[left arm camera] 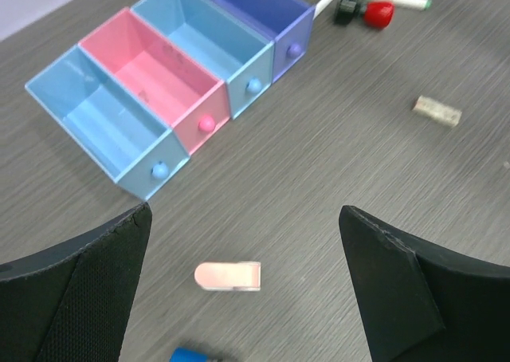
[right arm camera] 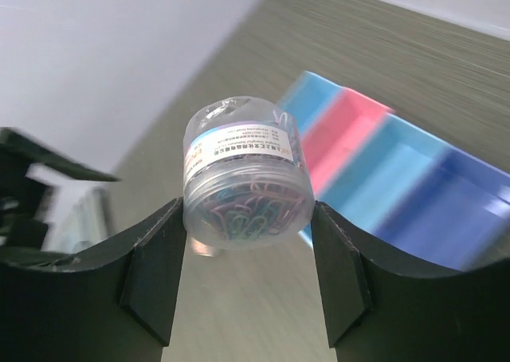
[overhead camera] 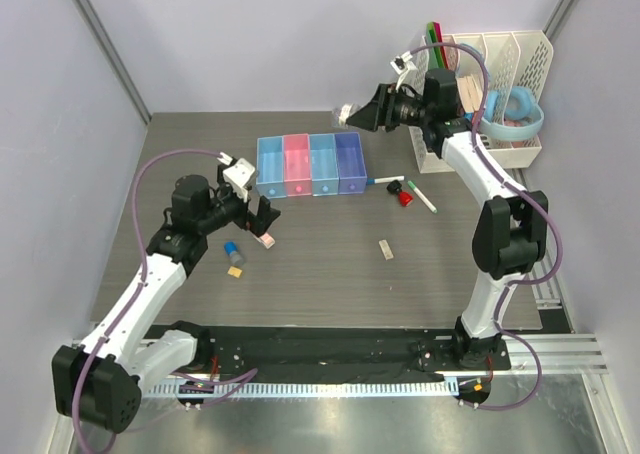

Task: Sort the stationery into containers
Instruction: Place the stationery in the storage box.

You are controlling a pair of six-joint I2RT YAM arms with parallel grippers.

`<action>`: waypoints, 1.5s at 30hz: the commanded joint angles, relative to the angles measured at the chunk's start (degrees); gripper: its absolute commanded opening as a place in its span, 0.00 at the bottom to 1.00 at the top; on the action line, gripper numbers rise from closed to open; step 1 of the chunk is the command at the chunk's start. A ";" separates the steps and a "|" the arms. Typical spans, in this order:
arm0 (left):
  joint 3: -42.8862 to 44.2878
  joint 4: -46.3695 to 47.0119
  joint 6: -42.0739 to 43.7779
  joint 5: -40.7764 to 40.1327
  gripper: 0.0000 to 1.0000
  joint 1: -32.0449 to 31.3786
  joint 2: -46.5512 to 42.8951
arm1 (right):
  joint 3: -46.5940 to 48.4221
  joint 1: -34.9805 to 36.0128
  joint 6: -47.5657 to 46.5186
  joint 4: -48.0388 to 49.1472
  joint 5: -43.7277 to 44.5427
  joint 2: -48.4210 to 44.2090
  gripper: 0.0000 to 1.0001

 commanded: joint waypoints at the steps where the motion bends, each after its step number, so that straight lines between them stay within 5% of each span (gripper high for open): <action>1: -2.49 -0.77 3.58 -4.78 1.00 0.43 0.15 | 7.01 0.49 -22.48 -23.40 18.15 0.61 0.10; 10: -7.15 1.51 3.85 -9.01 1.00 3.85 3.05 | 12.65 3.82 -38.74 -33.86 37.74 4.40 0.11; 23: -2.86 7.67 -3.00 -15.16 1.00 11.50 12.52 | 15.02 10.24 -46.04 -35.10 50.33 5.89 0.11; 28: 0.23 10.12 -6.34 -11.48 1.00 15.81 19.31 | 16.96 12.70 -48.06 -34.93 56.22 7.65 0.11; 34: -4.52 23.39 -9.86 -7.08 1.00 20.82 23.70 | 17.31 14.99 -50.96 -32.03 62.37 10.20 0.13; 45: -8.73 33.85 -13.64 -3.38 1.00 25.04 27.75 | 20.82 17.27 -51.06 -28.07 64.31 13.79 0.14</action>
